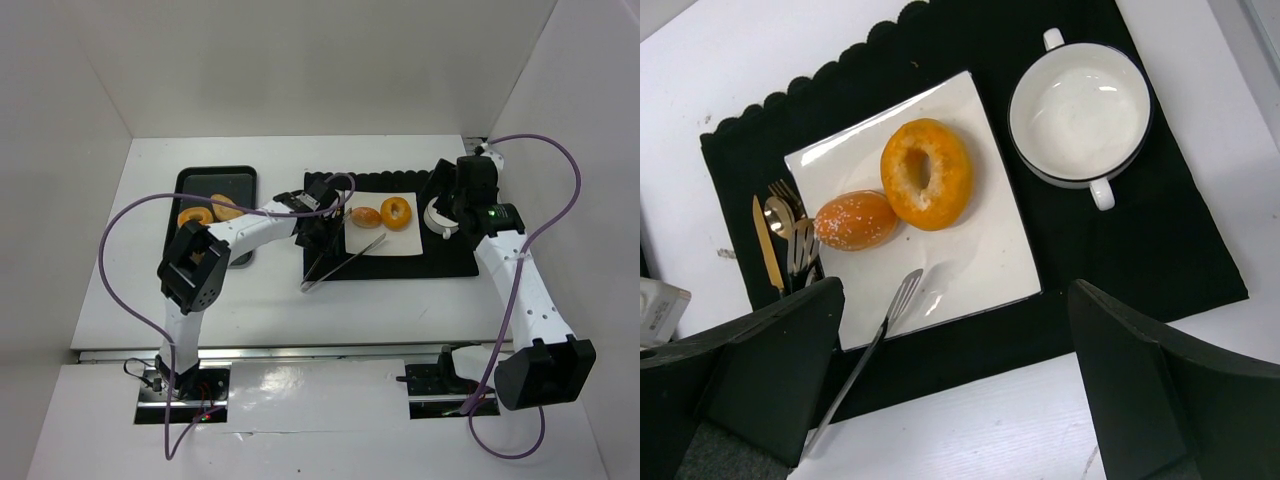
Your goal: Place the bread
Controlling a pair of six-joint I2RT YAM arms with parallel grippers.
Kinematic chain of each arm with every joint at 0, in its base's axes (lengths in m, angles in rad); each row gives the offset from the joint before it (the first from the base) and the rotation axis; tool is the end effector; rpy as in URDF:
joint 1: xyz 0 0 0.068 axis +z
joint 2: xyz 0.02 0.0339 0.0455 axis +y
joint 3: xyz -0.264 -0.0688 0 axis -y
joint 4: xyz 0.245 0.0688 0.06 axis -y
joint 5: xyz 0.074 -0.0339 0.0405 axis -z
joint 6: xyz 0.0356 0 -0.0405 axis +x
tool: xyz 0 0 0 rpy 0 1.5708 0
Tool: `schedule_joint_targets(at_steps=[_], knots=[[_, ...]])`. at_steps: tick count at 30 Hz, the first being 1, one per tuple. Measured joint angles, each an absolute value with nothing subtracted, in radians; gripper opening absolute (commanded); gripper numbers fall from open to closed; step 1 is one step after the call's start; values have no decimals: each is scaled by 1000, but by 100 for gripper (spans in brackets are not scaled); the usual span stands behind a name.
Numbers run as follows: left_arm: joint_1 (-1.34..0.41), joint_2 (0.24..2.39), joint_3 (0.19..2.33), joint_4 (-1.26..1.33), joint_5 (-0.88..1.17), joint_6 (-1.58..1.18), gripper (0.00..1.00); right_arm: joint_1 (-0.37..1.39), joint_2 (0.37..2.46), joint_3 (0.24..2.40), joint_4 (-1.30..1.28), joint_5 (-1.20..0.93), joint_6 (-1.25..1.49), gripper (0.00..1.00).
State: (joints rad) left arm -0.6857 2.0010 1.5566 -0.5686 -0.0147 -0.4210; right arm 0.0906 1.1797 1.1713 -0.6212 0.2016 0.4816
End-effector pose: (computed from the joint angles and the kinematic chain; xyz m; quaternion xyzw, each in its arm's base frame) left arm 0.3371 -0.2751 0.2093 0.1249 0.9532 -0.1387 0.2379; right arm 0.2525 0.0158 0.3514 0.2170 0.8610 0.0413 0.4581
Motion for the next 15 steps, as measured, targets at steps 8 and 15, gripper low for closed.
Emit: schedule_joint_targets(at_steps=[8,15], knots=[[-684,2021,1529,-527,-55,-392,40,91,1180,1171,-621,202,481,100],[-684,2027,1529,-510,-68,-359,13,91,1181,1171,-621,202,481,100]])
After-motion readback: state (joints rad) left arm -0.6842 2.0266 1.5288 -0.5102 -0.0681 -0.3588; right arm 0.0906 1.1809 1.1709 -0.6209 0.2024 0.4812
